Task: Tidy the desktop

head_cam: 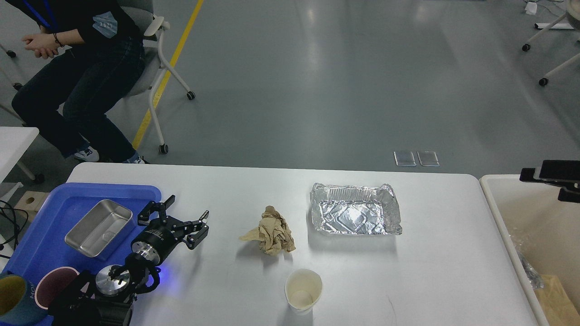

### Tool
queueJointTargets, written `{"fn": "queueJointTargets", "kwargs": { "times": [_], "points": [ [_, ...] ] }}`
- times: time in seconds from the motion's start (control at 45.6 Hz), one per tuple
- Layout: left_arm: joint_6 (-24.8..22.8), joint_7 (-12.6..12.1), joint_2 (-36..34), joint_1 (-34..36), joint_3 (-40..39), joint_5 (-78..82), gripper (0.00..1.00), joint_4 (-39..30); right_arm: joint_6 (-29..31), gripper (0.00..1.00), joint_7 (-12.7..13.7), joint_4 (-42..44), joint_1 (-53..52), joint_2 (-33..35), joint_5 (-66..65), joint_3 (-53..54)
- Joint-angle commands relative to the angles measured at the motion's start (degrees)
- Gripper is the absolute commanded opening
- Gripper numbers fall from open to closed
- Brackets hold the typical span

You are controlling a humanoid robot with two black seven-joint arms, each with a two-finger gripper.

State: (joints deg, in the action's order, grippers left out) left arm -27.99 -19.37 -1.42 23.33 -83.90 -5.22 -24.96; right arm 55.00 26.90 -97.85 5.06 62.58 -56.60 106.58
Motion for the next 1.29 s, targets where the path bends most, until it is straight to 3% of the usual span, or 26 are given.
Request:
{"fn": "queueJointTargets", "kwargs": {
  "times": [0.0, 0.307, 0.526, 0.636, 0.789, 1.271],
  "points": [
    [-0.1, 0.0, 0.0, 0.0, 0.0, -0.1, 1.0, -0.1, 0.0, 1.0, 0.0, 0.0, 0.0, -0.3, 0.0, 0.1],
    [-0.1, 0.0, 0.1, 1.0, -0.4, -0.1, 1.0, -0.5, 0.0, 1.0, 0.0, 1.8, 0.0, -1.1, 0.0, 0.2],
    [-0.1, 0.1, 0.7, 1.5, 0.0, -0.1, 1.0, -0.6, 0.0, 1.0, 0.0, 8.0, -2.7, -11.2, 0.8, 4.9],
    [-0.1, 0.1, 0.8, 3.3, 0.0, -0.1, 1.0, -0.6, 0.0, 1.0, 0.1, 8.3, -2.1, -12.6, 0.8, 6.4],
    [-0.1, 0.2, 1.1, 3.9, 0.1, -0.1, 1.0, -0.6, 0.0, 1.0, 0.3, 8.3, -0.5, -11.5, 0.6, 5.7],
    [-0.1, 0.2, 2.5, 3.7, 0.1, -0.2, 1.0, -0.2, 0.0, 1.0, 1.0, 7.3, 0.6, 1.2, 0.6, 1.3]
  ]
}}
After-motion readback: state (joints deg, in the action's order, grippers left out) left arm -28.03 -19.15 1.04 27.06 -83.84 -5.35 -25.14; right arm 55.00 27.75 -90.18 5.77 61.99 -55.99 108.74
